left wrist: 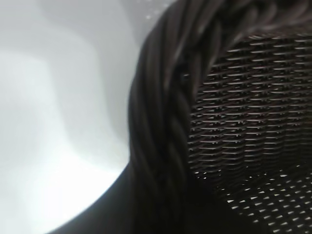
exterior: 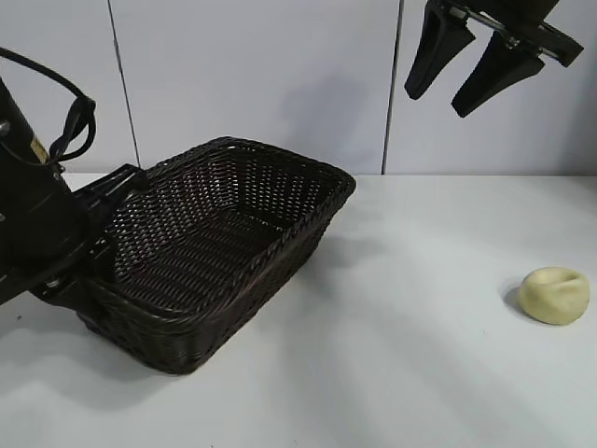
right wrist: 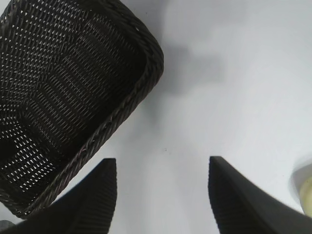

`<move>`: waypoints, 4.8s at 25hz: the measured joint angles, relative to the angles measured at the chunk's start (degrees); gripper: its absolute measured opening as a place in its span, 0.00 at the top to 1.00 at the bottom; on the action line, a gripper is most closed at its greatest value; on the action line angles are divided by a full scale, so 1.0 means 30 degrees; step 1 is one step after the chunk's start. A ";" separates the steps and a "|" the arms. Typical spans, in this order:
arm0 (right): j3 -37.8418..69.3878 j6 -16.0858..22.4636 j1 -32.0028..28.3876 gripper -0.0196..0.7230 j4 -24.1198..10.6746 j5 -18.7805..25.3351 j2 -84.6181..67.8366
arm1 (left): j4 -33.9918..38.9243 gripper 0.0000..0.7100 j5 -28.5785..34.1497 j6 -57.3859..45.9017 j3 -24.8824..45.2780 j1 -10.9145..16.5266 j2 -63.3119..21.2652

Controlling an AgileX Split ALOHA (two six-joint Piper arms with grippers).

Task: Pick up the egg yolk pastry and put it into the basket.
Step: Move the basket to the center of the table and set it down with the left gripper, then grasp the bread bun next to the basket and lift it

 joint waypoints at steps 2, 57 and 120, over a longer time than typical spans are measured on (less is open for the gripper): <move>0.0000 0.0000 0.0000 0.42 0.0000 0.0000 0.0000 | -0.0606 0.86 0.0192 0.1000 0.0000 0.0521 -0.0251; 0.0000 0.0000 0.0000 0.42 -0.0019 -0.0162 0.0000 | -0.8239 0.86 1.0407 2.7925 -1.3054 0.5431 0.8251; 0.0000 0.0000 0.0000 0.42 -0.0002 -0.0325 0.0000 | -1.1327 0.17 0.9776 2.8104 -1.1392 0.2291 0.0834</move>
